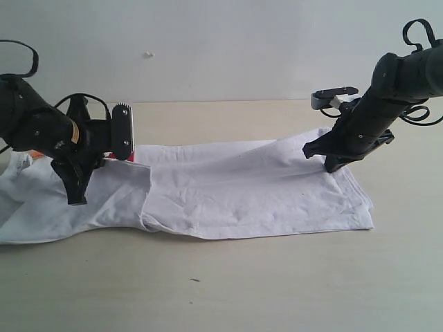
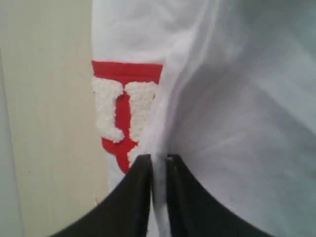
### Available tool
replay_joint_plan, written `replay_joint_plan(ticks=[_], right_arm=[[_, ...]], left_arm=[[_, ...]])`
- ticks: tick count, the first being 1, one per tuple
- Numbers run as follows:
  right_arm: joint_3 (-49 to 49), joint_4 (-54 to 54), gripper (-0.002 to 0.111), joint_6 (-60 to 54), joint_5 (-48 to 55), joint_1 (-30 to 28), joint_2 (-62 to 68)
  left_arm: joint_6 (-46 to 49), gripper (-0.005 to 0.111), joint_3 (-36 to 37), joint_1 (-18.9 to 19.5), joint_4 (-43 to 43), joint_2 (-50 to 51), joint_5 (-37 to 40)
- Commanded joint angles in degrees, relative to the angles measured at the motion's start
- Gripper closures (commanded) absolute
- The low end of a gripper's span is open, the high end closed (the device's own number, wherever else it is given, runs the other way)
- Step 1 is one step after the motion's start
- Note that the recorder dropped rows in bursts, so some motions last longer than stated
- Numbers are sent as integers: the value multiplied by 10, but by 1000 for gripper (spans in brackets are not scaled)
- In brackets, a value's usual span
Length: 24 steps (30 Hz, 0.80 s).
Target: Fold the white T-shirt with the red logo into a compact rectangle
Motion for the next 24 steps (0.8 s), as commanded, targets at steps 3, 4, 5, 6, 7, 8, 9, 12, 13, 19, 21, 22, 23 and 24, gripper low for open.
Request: replay_joint_plan(ticks=[3, 4, 5, 6, 7, 8, 9, 12, 13, 19, 21, 22, 23, 24], right_arm=[[4, 6, 108, -4, 10, 0, 13], [4, 6, 108, -4, 10, 0, 13], [4, 6, 108, -4, 10, 0, 13], [4, 6, 108, -4, 10, 0, 13], [4, 6, 108, -4, 10, 0, 13], [4, 6, 108, -4, 10, 0, 13], [4, 6, 108, -4, 10, 0, 13], [4, 6, 108, -4, 12, 0, 13], [4, 6, 108, -4, 12, 0, 13], [4, 6, 108, -4, 13, 0, 13], [4, 6, 108, -4, 13, 0, 13], [4, 6, 108, -4, 13, 0, 13], [4, 6, 108, -4, 13, 0, 13], [4, 6, 108, -4, 13, 0, 13]], left_arm=[[-61, 72, -3, 9, 78, 19, -20], [-81, 72, -3, 10, 102, 19, -20], [-109, 72, -3, 10, 128, 19, -19], [-133, 72, -3, 10, 150, 19, -18], [-168, 72, -3, 10, 186, 19, -15], [-192, 72, -3, 10, 208, 19, -12], [-221, 72, -3, 10, 233, 19, -8], [-327, 72, -3, 10, 323, 19, 21], [-383, 72, -3, 10, 359, 19, 37], [-641, 73, -3, 14, 374, 12, 107], [-626, 73, -3, 28, 261, 8, 59], [-606, 73, -3, 34, 204, 8, 30], [-570, 73, -3, 41, 129, 8, 4], [-524, 73, -2, 46, 56, 8, -16]])
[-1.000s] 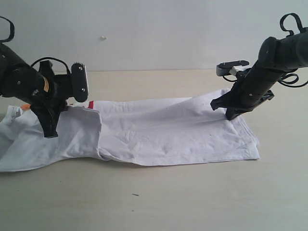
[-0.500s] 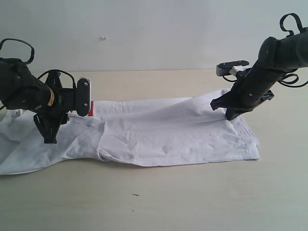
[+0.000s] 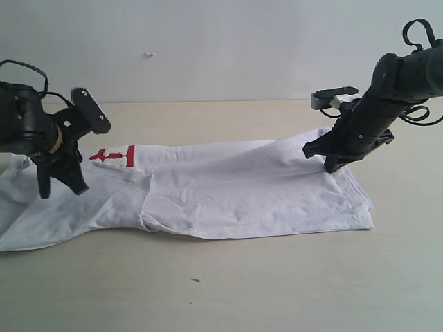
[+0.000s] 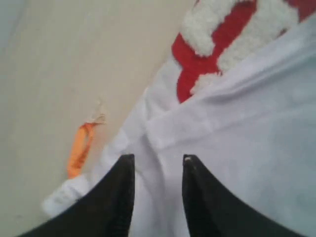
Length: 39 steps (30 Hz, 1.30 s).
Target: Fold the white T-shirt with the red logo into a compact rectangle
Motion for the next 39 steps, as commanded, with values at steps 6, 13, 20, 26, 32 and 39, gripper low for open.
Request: replay_joint_plan(ticks=[6, 13, 20, 26, 32, 39], right_arm=[[4, 4, 108, -4, 15, 0, 13], [4, 2, 108, -4, 16, 0, 19], [4, 14, 108, -4, 17, 0, 8], [4, 21, 108, -4, 13, 0, 2], [4, 21, 108, -4, 4, 0, 2], [4, 61, 108, -38, -5, 0, 2]], left_arm=[[300, 73, 1, 26, -464, -8, -71], [341, 73, 1, 29, -508, -8, 20], [237, 62, 1, 67, -526, -50, 12], [199, 52, 1, 174, -610, -64, 28], [313, 52, -7, 263, -795, -49, 7], [400, 52, -37, 323, -895, 32, 69]])
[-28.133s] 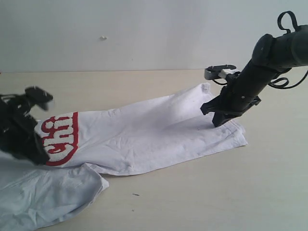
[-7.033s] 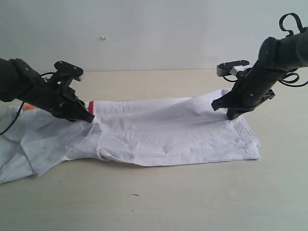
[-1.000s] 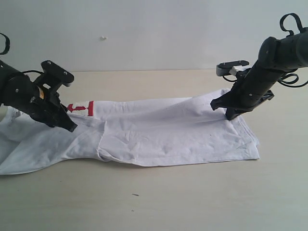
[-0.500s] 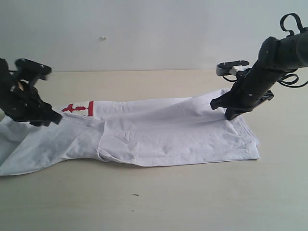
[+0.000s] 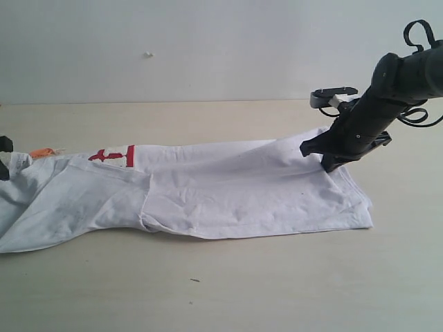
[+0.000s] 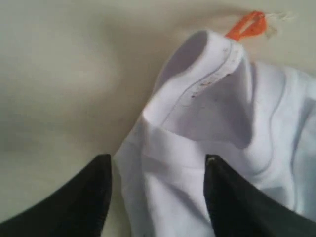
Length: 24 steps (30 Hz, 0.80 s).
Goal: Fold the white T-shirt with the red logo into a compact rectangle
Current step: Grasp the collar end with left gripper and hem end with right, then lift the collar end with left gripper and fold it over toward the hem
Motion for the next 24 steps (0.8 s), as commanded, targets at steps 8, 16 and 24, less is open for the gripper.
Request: replay_joint_plan(ticks=[8, 16, 24], right_arm=[[1, 30, 108, -38, 0, 1, -6], [-17, 49, 108, -36, 35, 1, -49], [-17, 85, 108, -28, 44, 1, -99]], left_arm=[[52, 52, -7, 14, -48, 58, 47], [125, 57, -7, -9, -105, 58, 110], [124, 107, -46, -14, -111, 13, 150]])
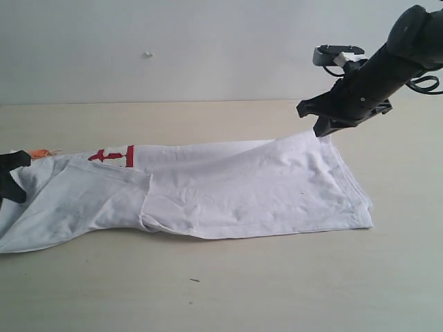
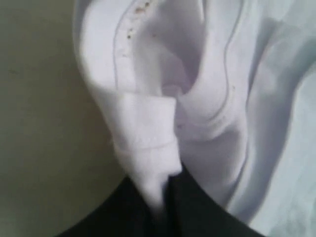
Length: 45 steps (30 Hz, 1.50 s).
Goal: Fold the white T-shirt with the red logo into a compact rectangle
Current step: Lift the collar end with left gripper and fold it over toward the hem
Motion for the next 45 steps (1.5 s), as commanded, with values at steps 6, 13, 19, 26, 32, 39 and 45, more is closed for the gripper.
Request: replay_joint_plan(ticks=[6, 13, 19, 26, 32, 39, 45], right_arm=[[-5, 11, 108, 10, 7, 1, -30], [19, 11, 108, 10, -9, 0, -68], [55, 16, 108, 10, -16, -21, -138], [81, 35, 108, 6, 0, -34, -230], [81, 40, 108, 5, 10, -34, -310], [81, 35, 108, 4, 23, -34, -374], [81, 35, 108, 6, 35, -34, -386]], left_arm=[[-9, 107, -84, -49, -15, -82, 83], [-64, 107, -159, -132, -15, -111, 106], [-111, 107, -235, -213, -15, -103, 107], [-150, 107, -312, -307, -16, -66, 86], [-170, 107, -383, -387, -17, -1, 57], [-170, 107, -491, -478, -18, 80, 49], [-152, 104, -545, -538, -17, 141, 48]])
